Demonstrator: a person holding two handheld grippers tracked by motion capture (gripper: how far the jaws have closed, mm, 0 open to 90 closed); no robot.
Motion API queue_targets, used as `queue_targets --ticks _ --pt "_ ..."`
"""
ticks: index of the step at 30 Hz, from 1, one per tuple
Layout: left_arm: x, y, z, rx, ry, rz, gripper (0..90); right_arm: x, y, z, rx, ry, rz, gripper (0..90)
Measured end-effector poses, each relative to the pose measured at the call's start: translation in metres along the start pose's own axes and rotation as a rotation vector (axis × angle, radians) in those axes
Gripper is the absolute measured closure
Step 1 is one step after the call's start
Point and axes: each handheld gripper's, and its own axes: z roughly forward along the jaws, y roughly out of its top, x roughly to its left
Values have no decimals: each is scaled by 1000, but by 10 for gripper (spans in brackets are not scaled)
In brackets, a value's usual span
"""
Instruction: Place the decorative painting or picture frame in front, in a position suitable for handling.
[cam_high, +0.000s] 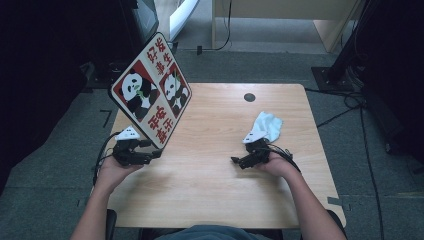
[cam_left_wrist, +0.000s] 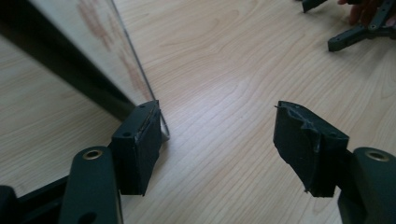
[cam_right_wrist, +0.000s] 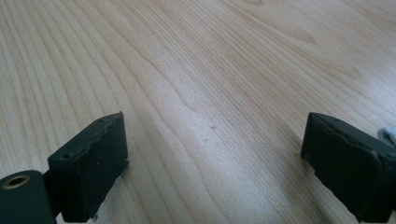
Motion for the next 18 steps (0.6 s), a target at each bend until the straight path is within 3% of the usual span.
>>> queue_targets --ticks 18 --pt "21 -5 -17 -50 54 -79 348 0 0 0 0 0 -1 71"
